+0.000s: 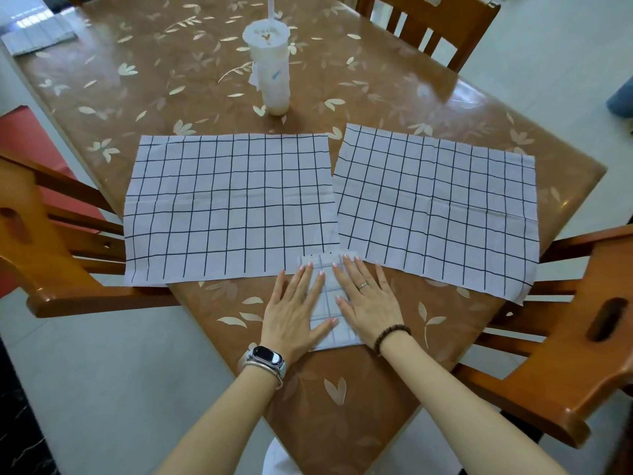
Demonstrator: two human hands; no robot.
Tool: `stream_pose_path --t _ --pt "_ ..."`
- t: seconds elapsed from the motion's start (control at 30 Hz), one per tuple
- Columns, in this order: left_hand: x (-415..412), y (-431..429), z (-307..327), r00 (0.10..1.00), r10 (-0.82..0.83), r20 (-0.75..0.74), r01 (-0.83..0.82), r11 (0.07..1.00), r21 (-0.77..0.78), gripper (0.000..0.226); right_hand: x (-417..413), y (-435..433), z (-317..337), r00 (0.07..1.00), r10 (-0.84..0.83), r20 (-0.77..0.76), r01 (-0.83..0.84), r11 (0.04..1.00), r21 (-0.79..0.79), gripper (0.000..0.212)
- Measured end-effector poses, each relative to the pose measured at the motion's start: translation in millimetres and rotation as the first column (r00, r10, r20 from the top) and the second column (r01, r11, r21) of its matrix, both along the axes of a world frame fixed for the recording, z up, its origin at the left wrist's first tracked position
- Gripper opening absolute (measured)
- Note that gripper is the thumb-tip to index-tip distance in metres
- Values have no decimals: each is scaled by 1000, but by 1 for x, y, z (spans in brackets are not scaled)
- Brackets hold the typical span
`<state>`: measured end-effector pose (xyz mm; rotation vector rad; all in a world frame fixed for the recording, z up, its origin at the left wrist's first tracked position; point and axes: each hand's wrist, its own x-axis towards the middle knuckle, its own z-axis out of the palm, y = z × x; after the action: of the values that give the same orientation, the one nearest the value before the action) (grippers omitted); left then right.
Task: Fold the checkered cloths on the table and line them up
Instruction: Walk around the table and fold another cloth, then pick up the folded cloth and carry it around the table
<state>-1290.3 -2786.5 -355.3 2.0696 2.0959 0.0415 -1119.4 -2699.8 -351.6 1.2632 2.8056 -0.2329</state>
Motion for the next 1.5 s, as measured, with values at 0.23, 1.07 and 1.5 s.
stream_pose_path --t 0.23,1.07,1.5 --pt "-1 0 4 1000 14 -10 -14 1000 -13 82 1 4 -1 1000 6 -23 -6 1000 -16 60" --pt "18 -3 46 87 647 758 -643 618 -453 23 4 -21 66 225 -940 -255 198 300 -933 27" --pt "28 9 59 -183 576 796 -496 645 -581 19 14 -9 66 336 -885 -321 282 420 -863 29"
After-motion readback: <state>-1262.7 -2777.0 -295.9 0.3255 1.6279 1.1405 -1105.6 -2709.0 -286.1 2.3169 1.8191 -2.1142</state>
